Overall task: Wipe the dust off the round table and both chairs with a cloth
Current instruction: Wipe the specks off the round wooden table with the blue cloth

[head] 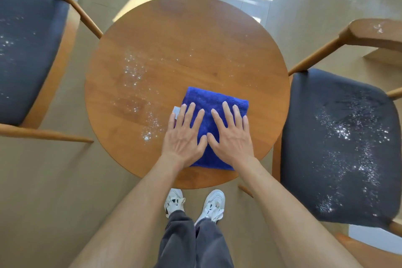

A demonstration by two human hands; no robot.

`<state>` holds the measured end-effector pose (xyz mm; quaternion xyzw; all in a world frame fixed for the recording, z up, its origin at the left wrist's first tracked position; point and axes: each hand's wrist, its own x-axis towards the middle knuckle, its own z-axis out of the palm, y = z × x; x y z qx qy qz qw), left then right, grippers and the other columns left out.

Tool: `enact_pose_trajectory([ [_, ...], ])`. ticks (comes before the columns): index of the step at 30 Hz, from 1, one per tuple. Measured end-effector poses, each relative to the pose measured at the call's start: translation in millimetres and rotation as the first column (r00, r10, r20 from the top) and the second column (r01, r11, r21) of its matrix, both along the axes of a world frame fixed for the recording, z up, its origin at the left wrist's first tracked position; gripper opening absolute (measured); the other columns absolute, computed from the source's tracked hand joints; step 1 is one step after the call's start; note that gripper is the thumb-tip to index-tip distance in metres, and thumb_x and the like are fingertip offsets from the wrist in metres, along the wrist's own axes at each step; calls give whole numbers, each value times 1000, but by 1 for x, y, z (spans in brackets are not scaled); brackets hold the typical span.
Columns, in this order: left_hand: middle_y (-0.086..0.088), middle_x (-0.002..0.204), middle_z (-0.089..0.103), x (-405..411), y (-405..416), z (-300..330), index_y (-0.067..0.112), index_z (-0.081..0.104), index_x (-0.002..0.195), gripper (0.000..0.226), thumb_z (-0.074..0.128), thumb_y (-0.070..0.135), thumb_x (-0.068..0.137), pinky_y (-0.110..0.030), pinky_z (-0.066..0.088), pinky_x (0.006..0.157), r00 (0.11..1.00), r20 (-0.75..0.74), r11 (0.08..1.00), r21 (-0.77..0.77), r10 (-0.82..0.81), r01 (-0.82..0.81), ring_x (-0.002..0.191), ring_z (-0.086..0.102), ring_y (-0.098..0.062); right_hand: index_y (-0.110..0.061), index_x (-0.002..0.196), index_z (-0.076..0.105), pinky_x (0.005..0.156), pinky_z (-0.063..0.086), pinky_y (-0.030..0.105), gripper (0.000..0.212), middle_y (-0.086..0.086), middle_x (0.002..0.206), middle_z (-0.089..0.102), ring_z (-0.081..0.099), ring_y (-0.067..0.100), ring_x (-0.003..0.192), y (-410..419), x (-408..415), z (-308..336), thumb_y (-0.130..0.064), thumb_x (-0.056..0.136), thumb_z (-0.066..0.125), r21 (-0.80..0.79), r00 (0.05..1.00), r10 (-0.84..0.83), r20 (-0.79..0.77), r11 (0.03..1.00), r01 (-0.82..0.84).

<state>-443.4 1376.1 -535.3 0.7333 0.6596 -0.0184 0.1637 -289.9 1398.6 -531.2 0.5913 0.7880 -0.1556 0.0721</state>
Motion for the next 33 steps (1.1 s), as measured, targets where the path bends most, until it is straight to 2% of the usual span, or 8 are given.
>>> enact_pose_trajectory([
  [8,-12,160,5,3,-4,-12,15,24,152,65,43,37,94,-48,9,119,998,69,1000,4,15,-15,148,2,-30,-19,148,37,117,18,54,59,11,158,21,16,33,147,-12,0,-19,-43,95,44,124,999,-18,-35,992,23],
  [10,-15,158,19,2,0,-8,12,37,147,59,49,34,93,-49,21,116,995,98,999,32,21,-25,146,16,-33,-19,146,41,115,22,54,57,11,157,26,21,33,146,-10,0,-19,-42,95,47,146,999,-16,-51,989,23],
  [13,-20,144,45,-1,7,-6,8,59,129,42,60,22,89,-50,42,102,992,121,989,144,25,-42,133,42,-38,-18,137,55,106,36,53,47,13,149,42,40,35,137,-3,1,-16,-35,93,55,253,998,1,-62,967,15],
  [17,-19,139,50,0,9,-8,8,63,123,39,65,16,85,-50,47,97,987,150,984,163,51,-75,129,47,-39,-18,129,62,97,42,51,41,16,144,47,51,36,126,9,4,-12,-32,90,58,319,998,48,-48,947,-30],
  [20,-18,141,48,0,5,-10,8,61,127,41,65,17,86,-48,45,98,987,155,982,171,51,-78,131,44,-38,-20,132,59,101,38,54,47,18,149,40,49,37,125,16,5,-10,-36,88,58,271,998,64,-28,961,-54],
  [23,-18,143,46,0,5,-10,8,59,129,43,64,17,87,-49,44,101,982,177,982,166,61,-91,133,43,-37,-20,133,58,102,34,57,53,16,148,42,48,39,124,26,5,-8,-39,83,59,247,997,77,-15,967,-71],
  [27,-16,150,37,1,-2,-9,8,52,136,45,56,16,92,-48,34,111,971,226,987,117,83,-112,141,31,-34,-25,135,56,106,26,63,59,14,149,41,32,41,139,29,4,-6,-47,81,54,222,995,103,14,970,-103],
  [33,-12,153,33,-5,-3,-7,9,46,140,48,50,8,92,-46,31,113,950,293,990,60,107,-130,144,24,-29,-43,149,26,108,12,68,92,9,162,4,-3,40,147,19,-2,-9,-79,67,45,11,996,77,-38,997,-77],
])
